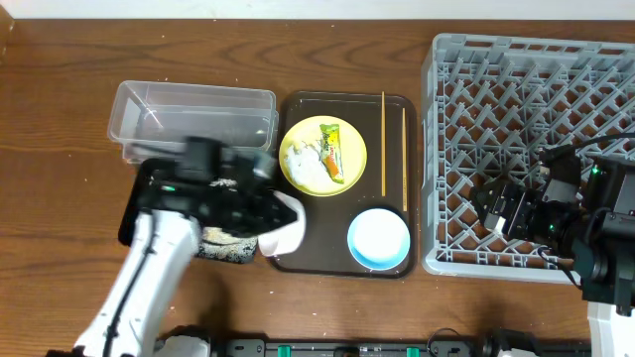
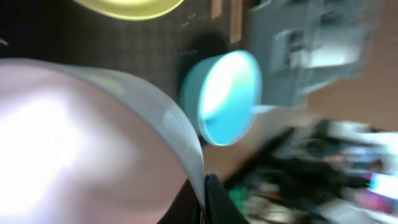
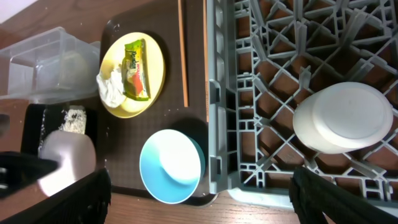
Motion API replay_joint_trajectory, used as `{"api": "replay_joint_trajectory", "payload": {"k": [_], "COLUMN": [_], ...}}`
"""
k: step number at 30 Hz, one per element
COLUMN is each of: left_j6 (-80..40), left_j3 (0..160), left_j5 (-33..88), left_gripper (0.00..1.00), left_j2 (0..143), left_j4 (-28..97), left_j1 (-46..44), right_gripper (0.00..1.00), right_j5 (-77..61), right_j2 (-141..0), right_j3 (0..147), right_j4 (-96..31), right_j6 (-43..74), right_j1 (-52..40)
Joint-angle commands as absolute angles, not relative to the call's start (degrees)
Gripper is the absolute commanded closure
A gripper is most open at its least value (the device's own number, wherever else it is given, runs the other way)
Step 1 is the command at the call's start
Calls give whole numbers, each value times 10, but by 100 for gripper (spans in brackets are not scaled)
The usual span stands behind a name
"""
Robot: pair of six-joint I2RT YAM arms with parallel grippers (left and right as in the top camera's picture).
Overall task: Sort waste into correct bins and load items into the dishwasher rack
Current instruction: 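Set the empty pink bowl back on the brown tray, then grasp the tissue from the yellow plate and drop it in the clear bin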
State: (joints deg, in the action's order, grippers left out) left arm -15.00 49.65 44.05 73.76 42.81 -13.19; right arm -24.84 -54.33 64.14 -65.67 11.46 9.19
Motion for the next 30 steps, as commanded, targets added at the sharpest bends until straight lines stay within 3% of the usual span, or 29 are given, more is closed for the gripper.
{"api": "replay_joint_trajectory", "payload": {"k": [1, 6, 12, 14, 17, 23, 30], "left_j6": [-249, -289, -303, -303, -272, -211, -124], "left_j3": [508, 508, 517, 534, 571, 625, 629], "left_j5": [181, 35, 34, 34, 33, -59, -83], "left_gripper": [93, 88, 87, 83, 61, 39, 38], "left_j2": [740, 787, 822, 822, 822, 823, 907], "left_j4": [416, 374, 322, 334, 360, 338, 232], "left_j1": [-231, -351, -407, -416, -418, -414, -378], "right_gripper": [10, 10, 10, 9, 9, 9, 9], "right_j5": [-249, -249, -249, -249, -249, -249, -249], "right_j2": [-543, -543, -544, -544, -544, -544, -544], "right_j3": [651, 651, 651, 651, 651, 651, 651], "right_j4": [-656, -656, -654, -654, -653, -649, -649], "right_j6": [107, 106, 106, 106, 106, 106, 106], "right_j1": [97, 97, 97, 97, 97, 97, 97]}}
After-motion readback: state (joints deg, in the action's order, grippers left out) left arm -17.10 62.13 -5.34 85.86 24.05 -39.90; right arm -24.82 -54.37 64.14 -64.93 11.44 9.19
